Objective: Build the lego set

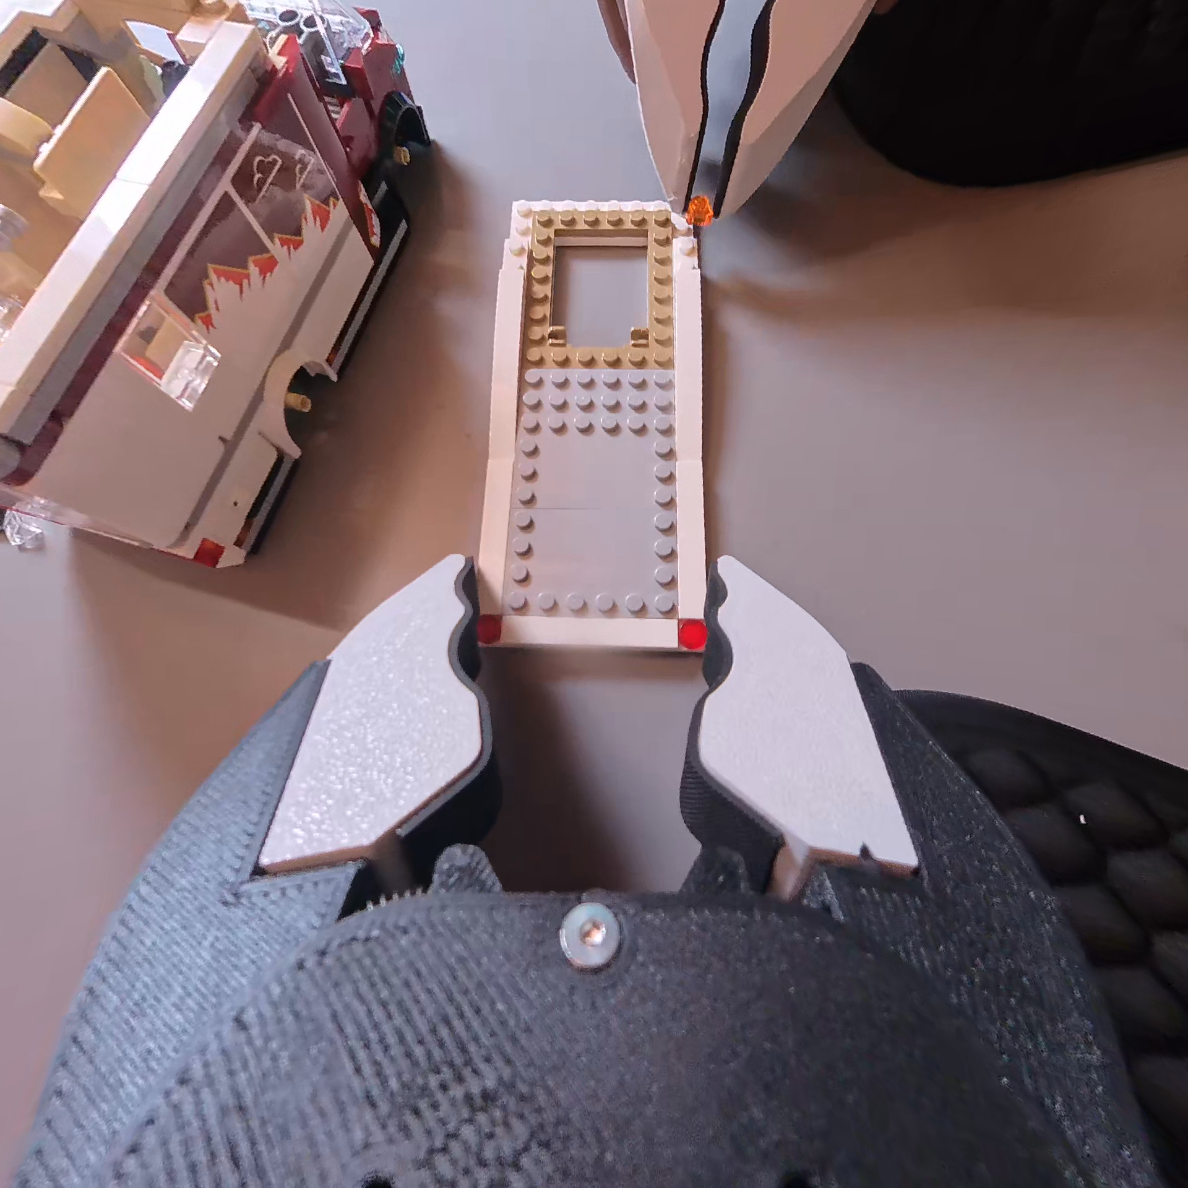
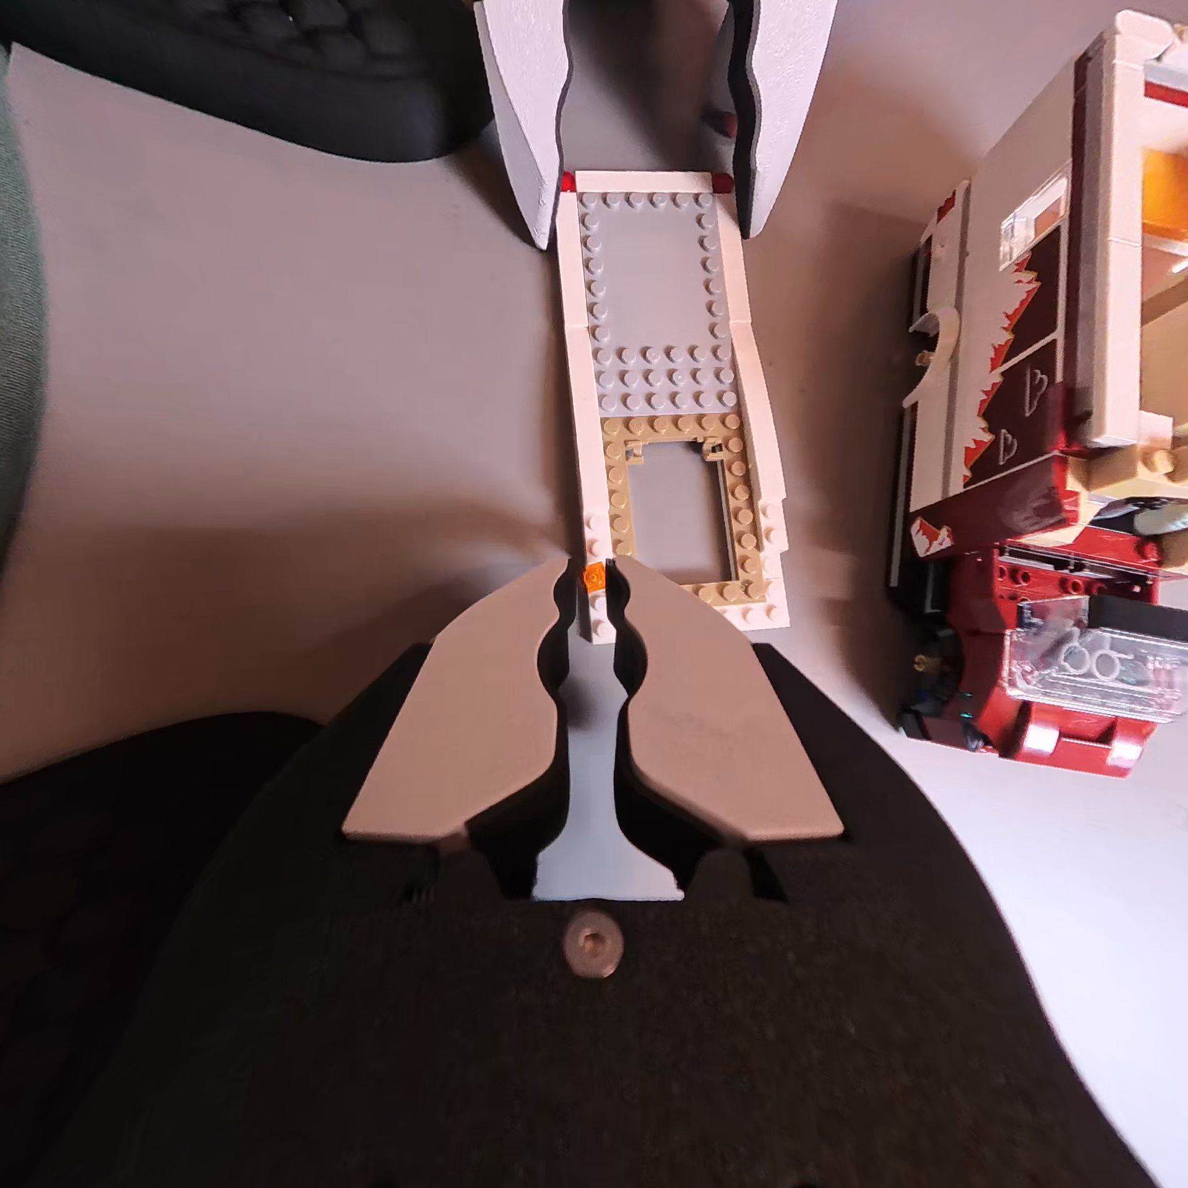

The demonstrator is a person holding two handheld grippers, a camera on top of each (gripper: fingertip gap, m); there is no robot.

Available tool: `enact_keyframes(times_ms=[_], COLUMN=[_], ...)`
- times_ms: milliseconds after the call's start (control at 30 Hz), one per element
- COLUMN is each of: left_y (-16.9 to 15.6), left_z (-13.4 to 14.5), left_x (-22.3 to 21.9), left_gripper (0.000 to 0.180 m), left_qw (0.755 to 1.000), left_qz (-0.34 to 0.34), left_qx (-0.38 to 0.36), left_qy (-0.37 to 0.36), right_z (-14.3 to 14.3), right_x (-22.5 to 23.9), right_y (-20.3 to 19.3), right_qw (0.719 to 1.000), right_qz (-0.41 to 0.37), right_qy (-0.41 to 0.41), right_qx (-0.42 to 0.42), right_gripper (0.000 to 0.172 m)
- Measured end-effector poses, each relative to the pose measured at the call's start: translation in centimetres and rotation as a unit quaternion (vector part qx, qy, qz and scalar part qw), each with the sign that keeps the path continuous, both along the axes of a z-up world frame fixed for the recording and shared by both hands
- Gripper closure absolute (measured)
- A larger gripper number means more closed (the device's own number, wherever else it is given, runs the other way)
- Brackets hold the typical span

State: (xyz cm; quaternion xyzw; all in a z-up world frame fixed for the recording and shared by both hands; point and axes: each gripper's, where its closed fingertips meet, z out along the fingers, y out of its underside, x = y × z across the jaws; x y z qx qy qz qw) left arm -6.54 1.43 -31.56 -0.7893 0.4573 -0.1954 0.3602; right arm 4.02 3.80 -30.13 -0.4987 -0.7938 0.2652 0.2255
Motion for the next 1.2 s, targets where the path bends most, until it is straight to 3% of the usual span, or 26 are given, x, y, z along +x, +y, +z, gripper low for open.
enact_keyframes(times_ms=[1200], left_y=[0.06], left_z=[0.06], left_x=[-0.08], left_gripper=[0.112], left_qw=[1.0], left_qz=[0.009], left_qx=[0.0], left_qy=[-0.002], right_z=[-0.67], right_x=[-0.41], right_y=[0.57], right_qw=[0.999], right_qz=[-0.015], right_qy=[0.031], right_qx=[0.038], right_gripper=[0.163])
